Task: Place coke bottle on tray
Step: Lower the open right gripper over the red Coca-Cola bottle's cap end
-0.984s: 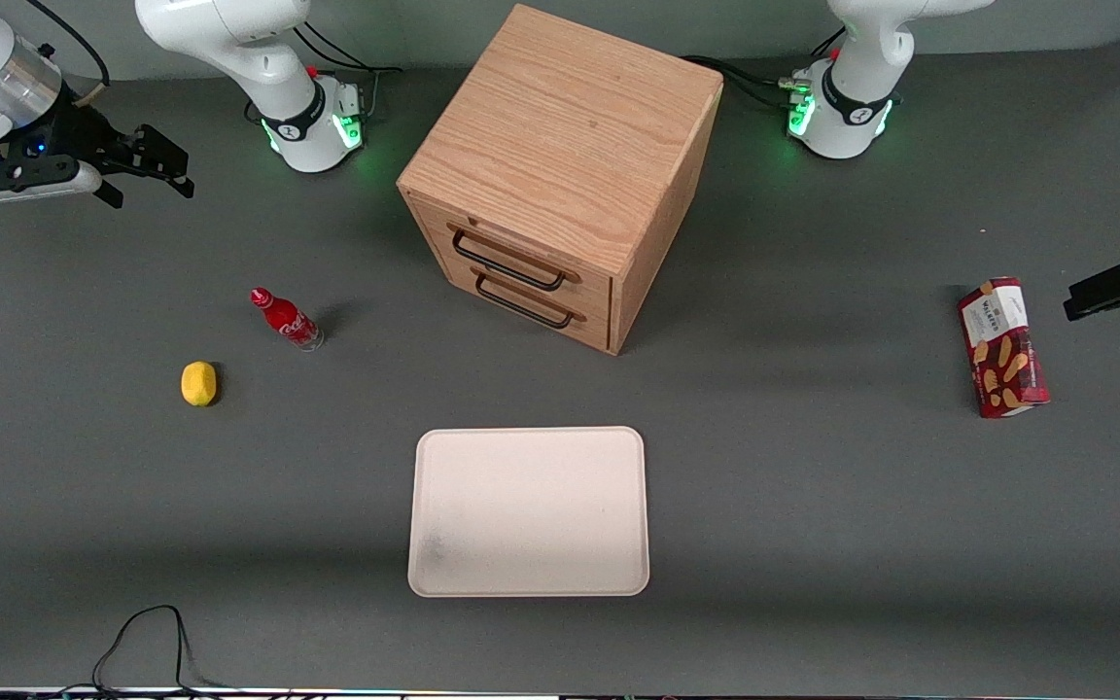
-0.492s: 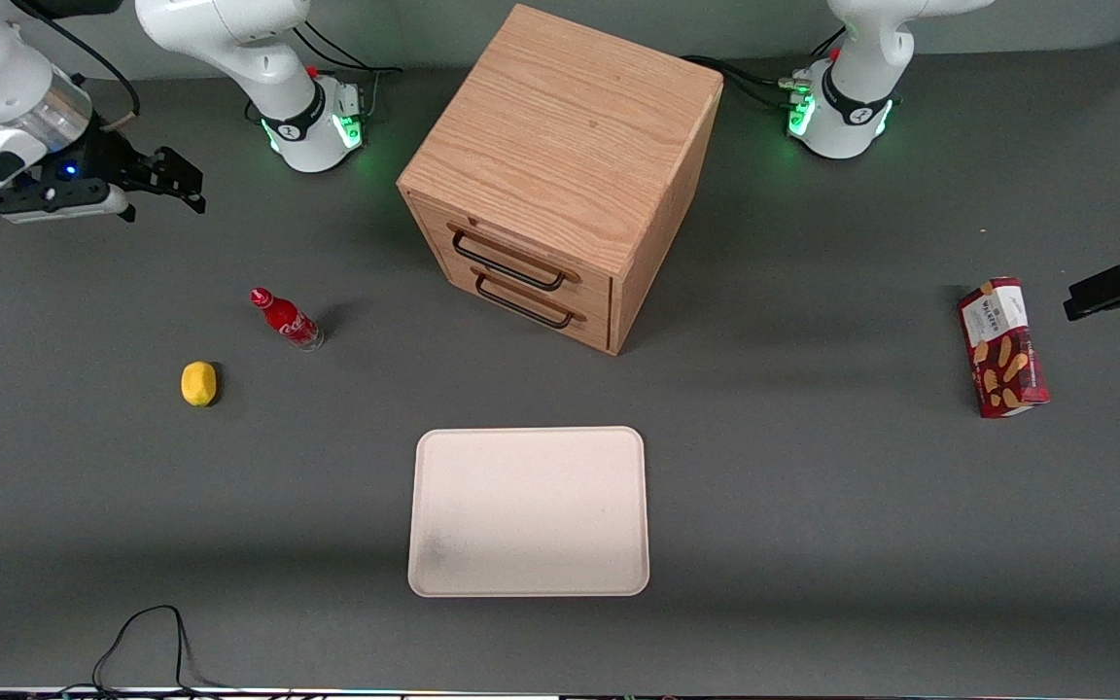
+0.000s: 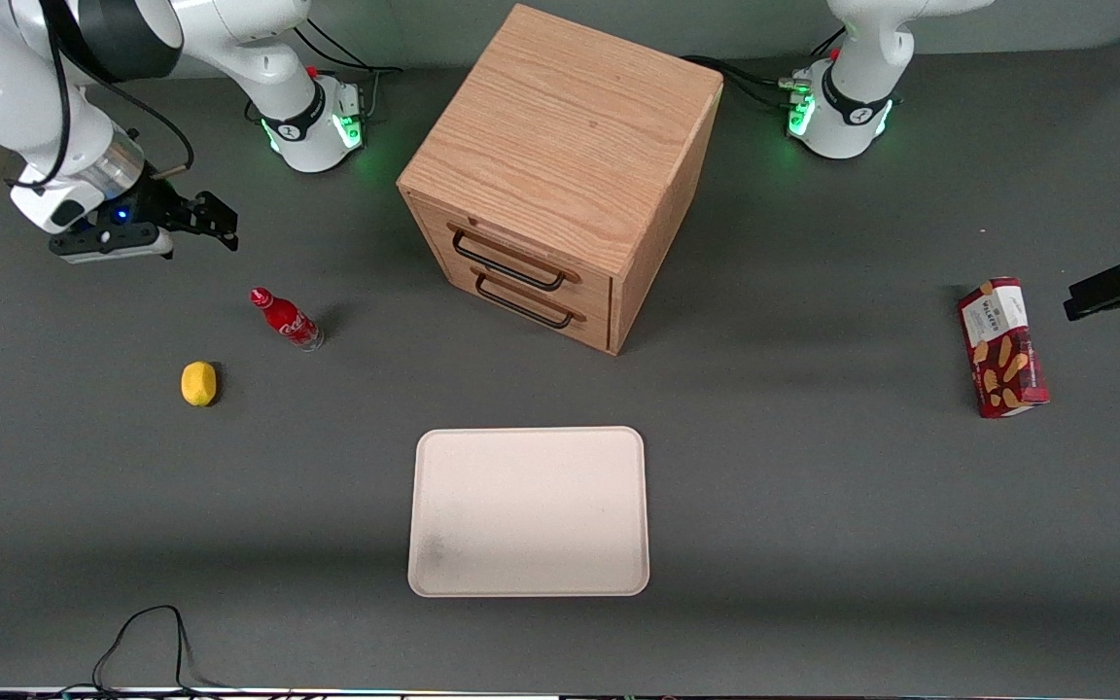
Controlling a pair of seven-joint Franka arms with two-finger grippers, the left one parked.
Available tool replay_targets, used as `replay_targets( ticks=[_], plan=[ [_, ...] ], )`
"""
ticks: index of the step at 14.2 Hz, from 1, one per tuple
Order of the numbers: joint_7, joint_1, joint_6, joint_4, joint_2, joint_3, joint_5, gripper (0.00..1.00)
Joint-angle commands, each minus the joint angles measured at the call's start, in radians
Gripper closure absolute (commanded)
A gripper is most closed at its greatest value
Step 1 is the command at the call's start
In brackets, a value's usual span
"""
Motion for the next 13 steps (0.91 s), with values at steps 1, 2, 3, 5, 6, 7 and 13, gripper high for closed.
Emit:
replay_targets(
  ticks=[1,2,3,5,6,7,13],
  plan=[
    [0.006,0.012,0.098,-0.044,0.041,-0.022,-0.017,0.0],
    [0.006,0.012,0.131,-0.059,0.051,-0.022,-0.017,0.0],
    [0.006,0.01,0.162,-0.078,0.059,-0.022,-0.017,0.0],
    [0.008,0.01,0.219,-0.111,0.081,-0.022,-0.017,0.0],
    [0.009,0.01,0.246,-0.125,0.091,-0.022,-0.016,0.0],
    [0.009,0.01,0.272,-0.134,0.105,-0.022,-0.011,0.0],
    [0.019,0.01,0.389,-0.154,0.194,-0.022,-0.005,0.0]
  ],
)
